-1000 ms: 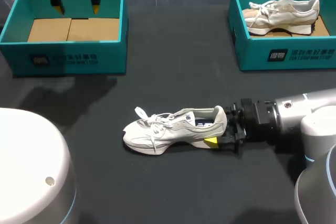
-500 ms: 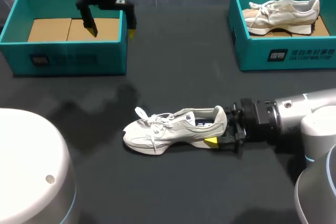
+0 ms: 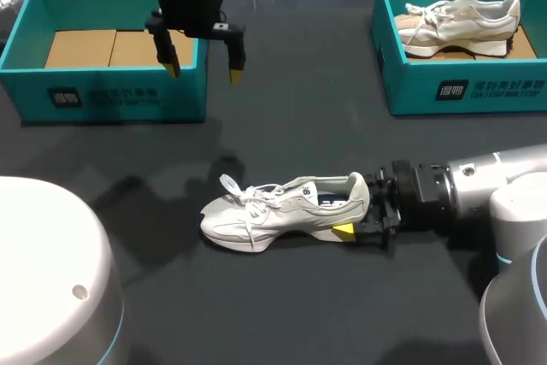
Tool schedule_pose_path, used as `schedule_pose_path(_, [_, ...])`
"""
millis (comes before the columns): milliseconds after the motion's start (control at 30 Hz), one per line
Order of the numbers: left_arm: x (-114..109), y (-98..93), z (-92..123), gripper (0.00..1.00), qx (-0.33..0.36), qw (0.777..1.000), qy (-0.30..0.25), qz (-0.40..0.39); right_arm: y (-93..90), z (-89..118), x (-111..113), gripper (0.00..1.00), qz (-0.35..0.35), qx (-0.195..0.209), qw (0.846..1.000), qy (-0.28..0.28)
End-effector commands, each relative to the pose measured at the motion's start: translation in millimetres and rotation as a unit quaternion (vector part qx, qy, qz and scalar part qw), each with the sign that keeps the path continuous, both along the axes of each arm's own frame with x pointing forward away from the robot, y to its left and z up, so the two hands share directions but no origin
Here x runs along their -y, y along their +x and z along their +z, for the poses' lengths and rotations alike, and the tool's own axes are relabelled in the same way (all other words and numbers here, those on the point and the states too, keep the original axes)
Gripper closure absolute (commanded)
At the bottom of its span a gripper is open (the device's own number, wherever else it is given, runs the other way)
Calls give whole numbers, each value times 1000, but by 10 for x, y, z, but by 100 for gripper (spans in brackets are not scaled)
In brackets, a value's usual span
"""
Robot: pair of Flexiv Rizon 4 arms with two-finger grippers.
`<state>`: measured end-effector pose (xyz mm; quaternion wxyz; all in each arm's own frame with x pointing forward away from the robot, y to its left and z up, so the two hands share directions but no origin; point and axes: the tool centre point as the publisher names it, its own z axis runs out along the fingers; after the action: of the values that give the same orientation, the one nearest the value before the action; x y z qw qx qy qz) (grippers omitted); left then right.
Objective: Take the shoe out of the shoebox, open the shoe tongue, remove and reinsert the insole, then place the shoe into the shoebox
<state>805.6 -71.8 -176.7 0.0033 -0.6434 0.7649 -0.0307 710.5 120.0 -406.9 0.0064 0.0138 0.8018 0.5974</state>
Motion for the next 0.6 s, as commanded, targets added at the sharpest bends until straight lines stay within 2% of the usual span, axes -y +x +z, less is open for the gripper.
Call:
schedule_pose_path(33, [-13, -6, -6, 0, 1, 1000, -1, 0, 0, 9, -2, 100, 0, 0, 1000, -2])
schedule_pose_path(300, [432, -407, -357, 0, -24, 1000, 13, -8, 0, 9, -2, 100, 0, 0, 1000, -2])
schedule_pose_path(600, [919, -722, -619, 0, -27, 999, 43, 20, 0, 9, -2, 100, 0, 0, 1000, -2])
